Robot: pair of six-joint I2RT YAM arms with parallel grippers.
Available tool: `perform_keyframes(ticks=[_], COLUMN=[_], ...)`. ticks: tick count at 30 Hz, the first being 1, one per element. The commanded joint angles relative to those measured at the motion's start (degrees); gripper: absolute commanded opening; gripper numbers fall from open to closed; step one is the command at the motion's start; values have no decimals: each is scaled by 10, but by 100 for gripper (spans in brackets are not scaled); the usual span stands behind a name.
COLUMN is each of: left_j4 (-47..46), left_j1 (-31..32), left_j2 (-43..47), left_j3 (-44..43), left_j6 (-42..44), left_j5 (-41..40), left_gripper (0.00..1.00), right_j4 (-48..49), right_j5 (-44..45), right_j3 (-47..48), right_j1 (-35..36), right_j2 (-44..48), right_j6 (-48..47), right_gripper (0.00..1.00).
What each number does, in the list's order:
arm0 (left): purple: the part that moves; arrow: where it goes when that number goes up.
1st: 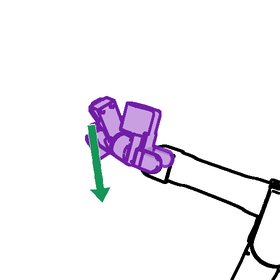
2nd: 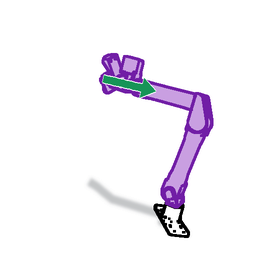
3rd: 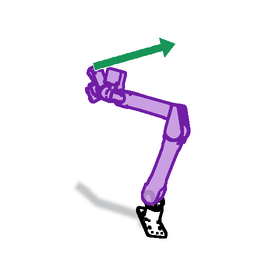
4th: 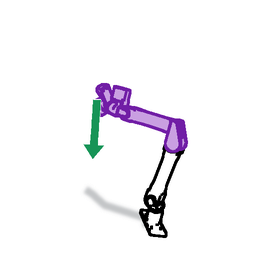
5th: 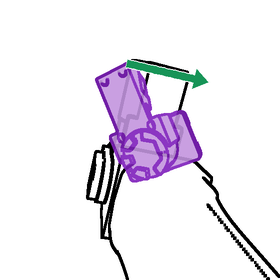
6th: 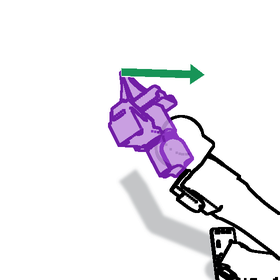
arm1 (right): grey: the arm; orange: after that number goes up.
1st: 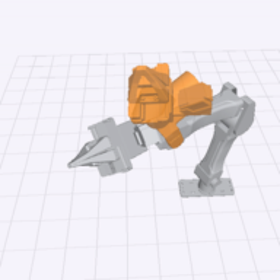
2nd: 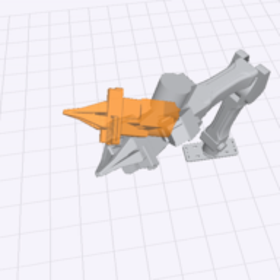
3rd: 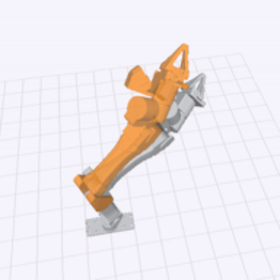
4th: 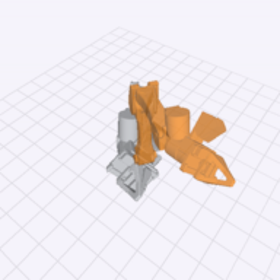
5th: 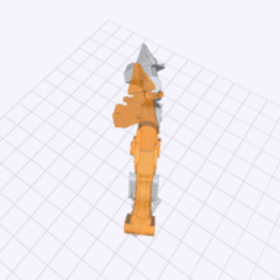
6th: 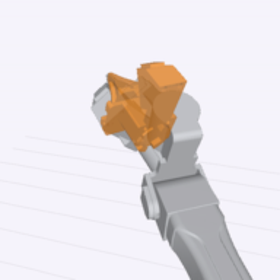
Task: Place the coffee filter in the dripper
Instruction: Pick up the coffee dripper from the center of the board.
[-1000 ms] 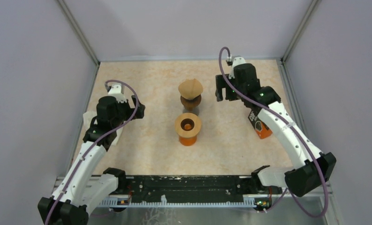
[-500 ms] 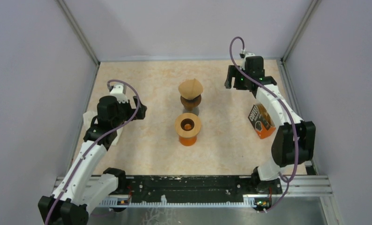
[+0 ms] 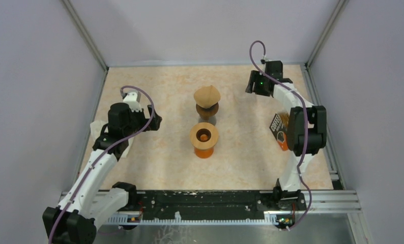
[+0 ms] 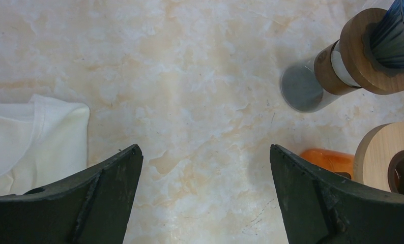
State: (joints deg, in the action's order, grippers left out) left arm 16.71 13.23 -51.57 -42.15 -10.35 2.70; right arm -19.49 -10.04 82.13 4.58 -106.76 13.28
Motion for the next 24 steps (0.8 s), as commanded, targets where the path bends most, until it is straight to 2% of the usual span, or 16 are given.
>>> perform_keyframes(ticks=[1,11,20,24], left_j4=[-3,-5,-7,-8], left_j1=[-3,-3,-3,-3], left_j2=[-3,-9,-7,-4], left_j3=[-7,-6,-5,-4], left_j6=[12,14,15,14], left_j5=[18,30,37,40], left_gripper=[99,99,99,99], right_j4=[45,51,37,32], right_j5=[-22,-57,-68,-71], right_j3=[40,75,76,62], right_j1=[-9,-15,-21,-21], right_j2=[-29,-89,-80,-56], right_j6=[14,24,39,45], right_gripper=[59,34,1,0])
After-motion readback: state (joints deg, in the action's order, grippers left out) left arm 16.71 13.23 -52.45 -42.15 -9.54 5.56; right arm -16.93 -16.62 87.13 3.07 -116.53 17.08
